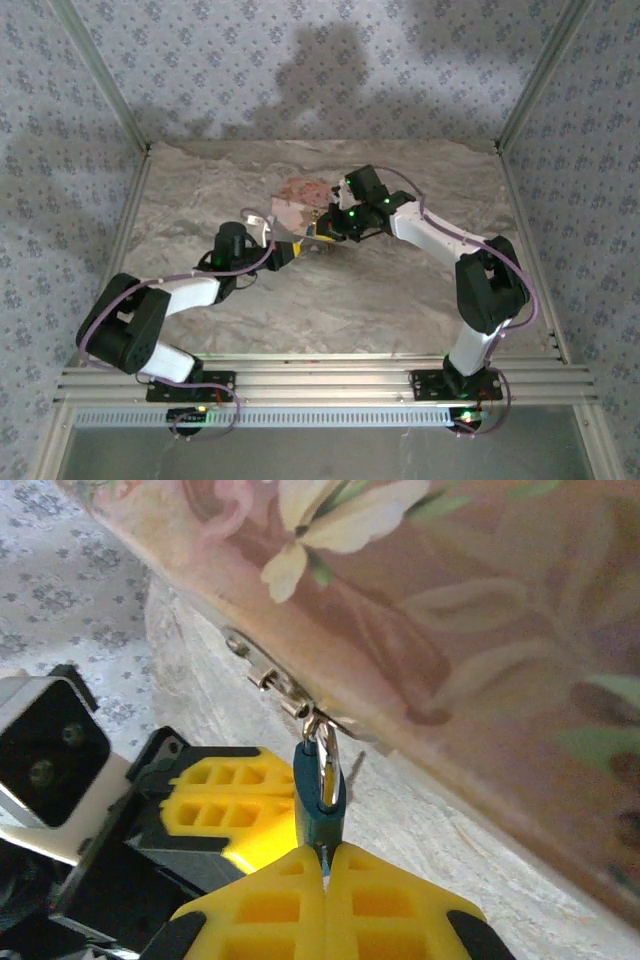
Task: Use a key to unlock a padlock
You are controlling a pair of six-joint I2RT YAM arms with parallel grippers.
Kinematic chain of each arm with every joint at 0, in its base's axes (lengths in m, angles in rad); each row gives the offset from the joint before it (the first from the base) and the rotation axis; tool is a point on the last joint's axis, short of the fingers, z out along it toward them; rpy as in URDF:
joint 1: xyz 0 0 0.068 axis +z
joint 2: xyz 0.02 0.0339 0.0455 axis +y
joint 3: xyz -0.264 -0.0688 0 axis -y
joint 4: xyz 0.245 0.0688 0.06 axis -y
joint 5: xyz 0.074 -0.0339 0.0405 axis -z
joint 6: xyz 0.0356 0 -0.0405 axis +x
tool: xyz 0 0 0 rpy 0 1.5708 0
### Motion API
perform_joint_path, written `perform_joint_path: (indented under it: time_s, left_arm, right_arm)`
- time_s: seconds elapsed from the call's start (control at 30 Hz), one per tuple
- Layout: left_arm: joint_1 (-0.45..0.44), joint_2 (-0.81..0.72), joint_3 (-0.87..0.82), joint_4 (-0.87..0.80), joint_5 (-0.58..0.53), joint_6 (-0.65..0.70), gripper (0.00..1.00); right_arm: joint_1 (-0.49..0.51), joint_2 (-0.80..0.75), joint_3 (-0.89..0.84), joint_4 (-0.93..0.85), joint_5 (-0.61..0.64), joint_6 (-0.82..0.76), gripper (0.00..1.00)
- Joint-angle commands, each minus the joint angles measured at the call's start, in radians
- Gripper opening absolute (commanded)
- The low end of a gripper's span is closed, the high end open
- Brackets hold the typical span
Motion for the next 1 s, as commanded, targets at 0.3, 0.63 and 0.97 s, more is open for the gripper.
perform_joint_path:
  time_s: [0.3,0.63,0.97]
  left_arm:
    - [-0.002,-0.067,-0.087,-0.065,-0.026,0.052,0.00]
    - [-0.016,-0.138,-0.113,-0.170,-0.077,0.108,0.00]
    - [-0.016,-0.237,-0.170,-0.253,-0.127,0.115,0.00]
  right_arm:
    - [0.016,-0.016,-0.229,0.153,0.116,-0.133,0.00]
    - [0.152,-0.047,-0.215,0.074,0.472,-0.186,0.33]
    - [0.280,0.069,-0.065,0.014,0.870,-0.079,0.58]
